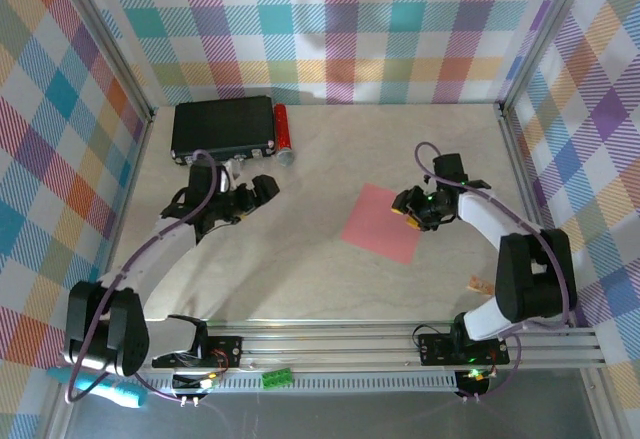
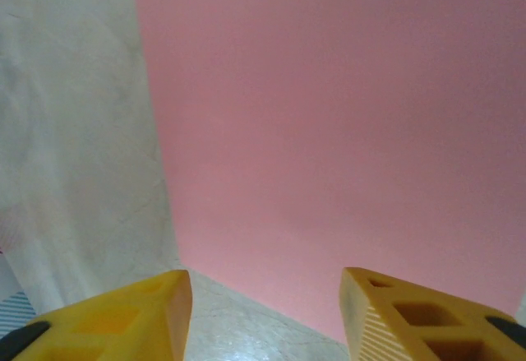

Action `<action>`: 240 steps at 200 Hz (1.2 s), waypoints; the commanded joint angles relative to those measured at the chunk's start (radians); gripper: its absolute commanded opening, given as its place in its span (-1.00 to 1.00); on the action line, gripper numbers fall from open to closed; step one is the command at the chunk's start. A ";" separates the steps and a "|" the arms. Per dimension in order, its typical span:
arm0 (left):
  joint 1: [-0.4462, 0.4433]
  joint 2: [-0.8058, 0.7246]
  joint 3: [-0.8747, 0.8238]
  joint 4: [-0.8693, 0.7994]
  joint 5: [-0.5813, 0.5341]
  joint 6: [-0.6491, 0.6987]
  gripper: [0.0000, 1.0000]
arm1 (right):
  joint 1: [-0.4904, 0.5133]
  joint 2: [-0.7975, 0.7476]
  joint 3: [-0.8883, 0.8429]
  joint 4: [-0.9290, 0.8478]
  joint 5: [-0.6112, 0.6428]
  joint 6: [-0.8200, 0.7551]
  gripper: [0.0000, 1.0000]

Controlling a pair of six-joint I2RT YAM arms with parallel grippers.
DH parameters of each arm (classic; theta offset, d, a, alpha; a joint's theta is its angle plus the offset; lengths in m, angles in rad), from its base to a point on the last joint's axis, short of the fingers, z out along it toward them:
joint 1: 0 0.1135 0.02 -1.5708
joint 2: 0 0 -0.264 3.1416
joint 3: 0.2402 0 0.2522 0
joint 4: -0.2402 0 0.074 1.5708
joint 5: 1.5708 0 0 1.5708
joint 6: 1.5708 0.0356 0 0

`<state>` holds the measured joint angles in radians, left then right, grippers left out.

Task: Fold a paper plane with a square sheet of paper (pick it up from the middle)

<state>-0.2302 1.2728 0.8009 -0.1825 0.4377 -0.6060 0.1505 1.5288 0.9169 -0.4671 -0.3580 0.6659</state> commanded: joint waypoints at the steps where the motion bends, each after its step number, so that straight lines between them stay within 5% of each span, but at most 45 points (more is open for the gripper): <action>1: -0.042 0.060 0.039 -0.016 0.023 -0.003 0.99 | 0.023 0.049 0.041 0.005 0.029 0.034 0.00; 109: -0.081 0.194 0.055 0.028 -0.004 -0.021 0.99 | 0.173 0.201 0.066 -0.042 0.195 0.065 0.04; 205: -0.088 0.218 0.060 -0.027 -0.033 -0.005 0.99 | 0.537 0.377 0.186 0.034 0.108 0.162 -0.02; 240: -0.106 0.217 0.069 -0.086 -0.083 0.012 0.99 | 0.581 0.367 0.200 0.106 0.062 0.224 -0.02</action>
<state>-0.3130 1.4845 0.8352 -0.1974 0.3985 -0.6132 0.7128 1.8725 1.1374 -0.3763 -0.2436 0.8223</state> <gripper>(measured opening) 0.996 0.489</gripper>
